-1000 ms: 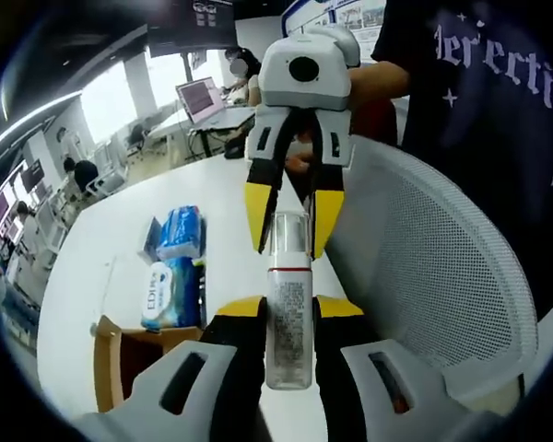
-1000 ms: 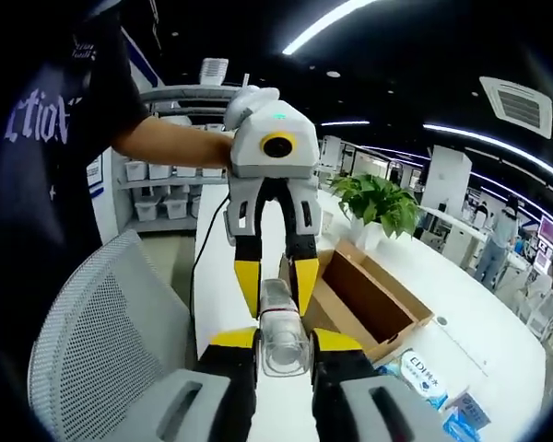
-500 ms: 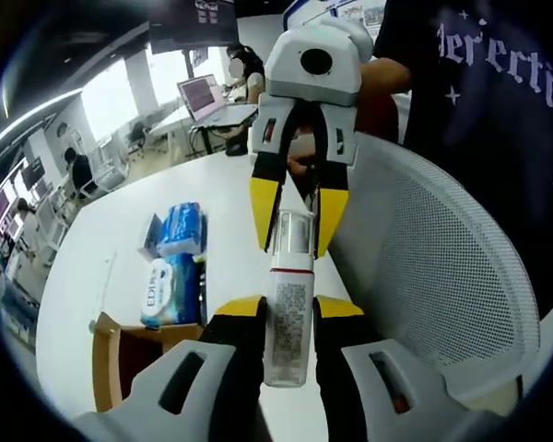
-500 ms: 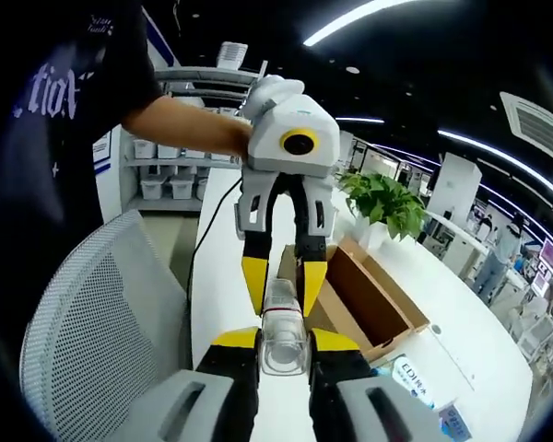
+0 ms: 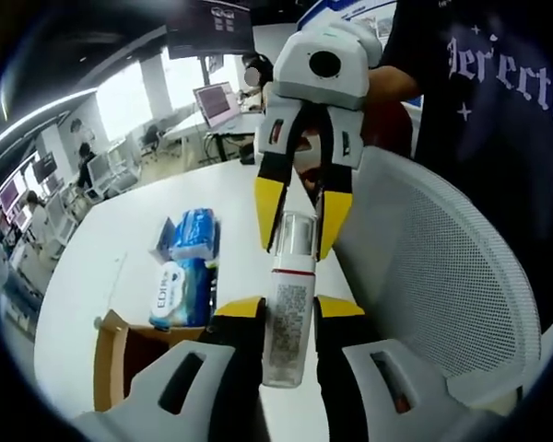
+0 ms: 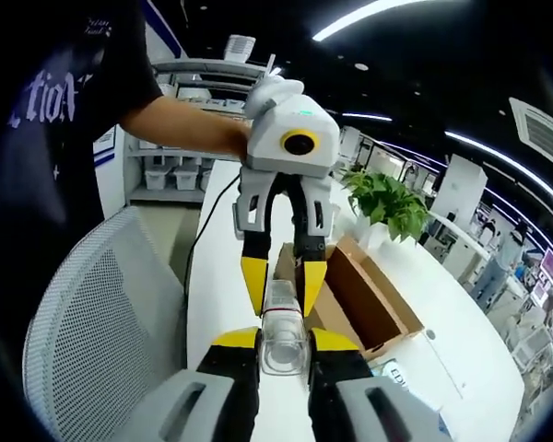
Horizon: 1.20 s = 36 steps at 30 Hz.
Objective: Operate the shoe box by opening the lid, removing the specified soft item, and placing it in the target area until the item is outside and the box remains undamaged.
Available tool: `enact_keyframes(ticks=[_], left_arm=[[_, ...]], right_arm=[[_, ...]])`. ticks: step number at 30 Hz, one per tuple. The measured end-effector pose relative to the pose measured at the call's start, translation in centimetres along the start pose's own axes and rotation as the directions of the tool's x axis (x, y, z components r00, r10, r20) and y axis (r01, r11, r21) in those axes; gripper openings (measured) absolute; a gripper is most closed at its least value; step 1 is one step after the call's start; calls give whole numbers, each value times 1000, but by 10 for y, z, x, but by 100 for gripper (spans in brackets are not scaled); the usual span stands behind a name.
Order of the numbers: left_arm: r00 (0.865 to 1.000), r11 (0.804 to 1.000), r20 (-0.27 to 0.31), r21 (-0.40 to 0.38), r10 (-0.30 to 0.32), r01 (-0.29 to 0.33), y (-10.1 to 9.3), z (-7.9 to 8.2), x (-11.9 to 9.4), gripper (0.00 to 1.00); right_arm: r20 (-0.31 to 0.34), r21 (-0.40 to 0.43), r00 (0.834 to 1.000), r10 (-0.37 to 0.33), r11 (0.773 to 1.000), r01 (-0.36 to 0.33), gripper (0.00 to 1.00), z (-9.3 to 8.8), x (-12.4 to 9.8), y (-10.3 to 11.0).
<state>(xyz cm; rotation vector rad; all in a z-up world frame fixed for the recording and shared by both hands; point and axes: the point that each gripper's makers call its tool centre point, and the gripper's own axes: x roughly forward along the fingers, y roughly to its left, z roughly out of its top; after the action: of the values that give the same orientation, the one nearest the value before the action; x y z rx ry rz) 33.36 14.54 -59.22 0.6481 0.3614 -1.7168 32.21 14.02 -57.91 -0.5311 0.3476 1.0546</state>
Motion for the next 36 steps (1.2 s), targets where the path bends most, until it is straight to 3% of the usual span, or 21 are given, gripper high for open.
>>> enact_keyframes(ticks=[4, 10, 13, 16, 22, 36], left_arm=[[1000, 1000, 4, -10, 24, -24, 3, 0, -3, 21], [994, 994, 35, -54, 100, -99, 15, -2, -11, 30], [990, 988, 49, -89, 134, -129, 17, -3, -17, 33], [984, 982, 53, -103, 167, -161, 21, -7, -21, 42], [976, 967, 59, -158, 210, -198, 22, -16, -30, 46], [934, 901, 44, -284, 354, -328, 26, -40, -55, 64]], right_arm=[[-16, -28, 1000, 5, 1000, -6, 14, 1, 1, -2], [-33, -29, 999, 13, 999, -14, 14, -2, 2, -4], [-38, -32, 999, 16, 999, -17, 14, -2, 2, -7], [-43, -41, 999, 16, 999, -18, 14, -1, 1, -10], [-58, -48, 998, 15, 999, -18, 14, 2, -3, -24], [-125, -107, 992, 31, 993, -44, 14, 10, -23, -71]])
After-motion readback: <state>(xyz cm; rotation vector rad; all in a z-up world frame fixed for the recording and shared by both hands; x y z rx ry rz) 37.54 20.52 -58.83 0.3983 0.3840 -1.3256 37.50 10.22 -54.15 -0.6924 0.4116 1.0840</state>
